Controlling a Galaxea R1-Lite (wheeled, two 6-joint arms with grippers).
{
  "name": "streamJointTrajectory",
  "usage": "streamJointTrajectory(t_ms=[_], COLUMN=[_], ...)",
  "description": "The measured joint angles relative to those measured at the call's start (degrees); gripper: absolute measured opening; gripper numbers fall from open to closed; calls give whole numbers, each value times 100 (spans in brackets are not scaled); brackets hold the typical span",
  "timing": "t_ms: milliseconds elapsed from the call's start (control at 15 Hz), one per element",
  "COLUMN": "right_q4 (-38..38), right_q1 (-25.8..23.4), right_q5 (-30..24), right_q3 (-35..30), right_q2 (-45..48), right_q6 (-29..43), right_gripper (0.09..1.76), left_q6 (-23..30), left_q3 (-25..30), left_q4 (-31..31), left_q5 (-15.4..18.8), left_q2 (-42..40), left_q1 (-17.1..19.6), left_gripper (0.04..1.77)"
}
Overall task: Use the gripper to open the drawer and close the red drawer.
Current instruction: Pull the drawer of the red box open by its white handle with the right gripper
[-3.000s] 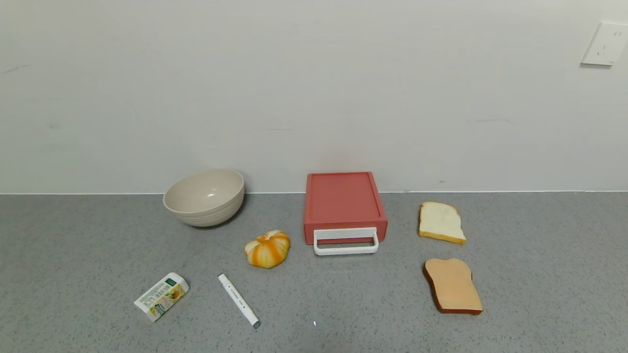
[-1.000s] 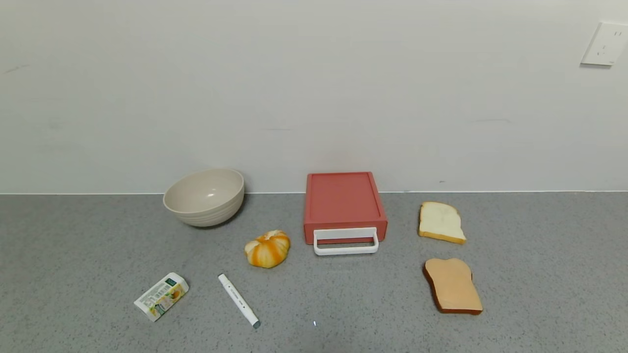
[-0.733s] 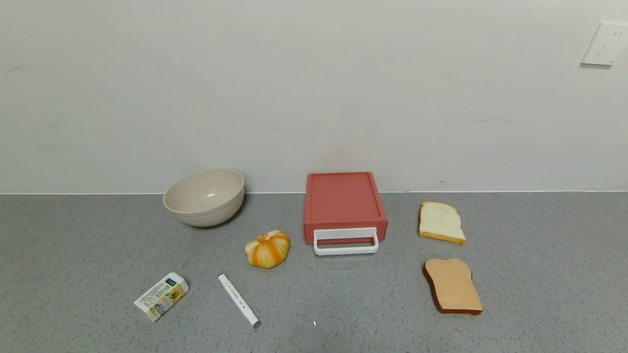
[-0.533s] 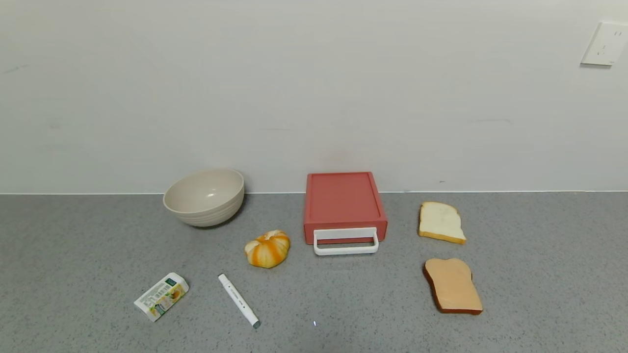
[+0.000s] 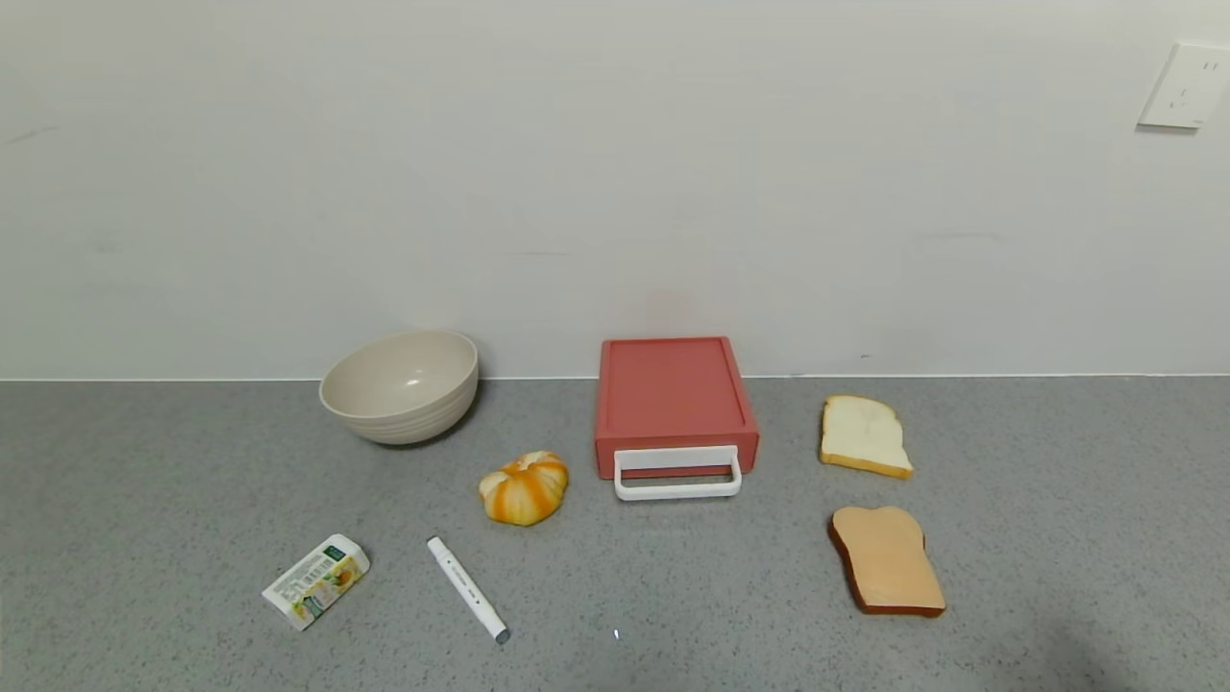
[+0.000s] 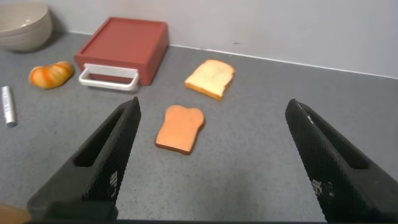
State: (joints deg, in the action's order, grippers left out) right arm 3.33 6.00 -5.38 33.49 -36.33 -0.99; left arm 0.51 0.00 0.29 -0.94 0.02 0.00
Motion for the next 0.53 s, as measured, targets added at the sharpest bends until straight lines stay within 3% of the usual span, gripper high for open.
streamJointTrajectory(t_ms=[533], right_q4=[-38], right_q1=[596], right_q5=[-573], right_q3=[1714], right_q2=[-3349], right_q6=[33], right_gripper=[171], left_q6=[-11], left_q3=[0], left_q4=[-11], left_q5=[-10], left_q2=[0], left_q1=[0], left_gripper=[173])
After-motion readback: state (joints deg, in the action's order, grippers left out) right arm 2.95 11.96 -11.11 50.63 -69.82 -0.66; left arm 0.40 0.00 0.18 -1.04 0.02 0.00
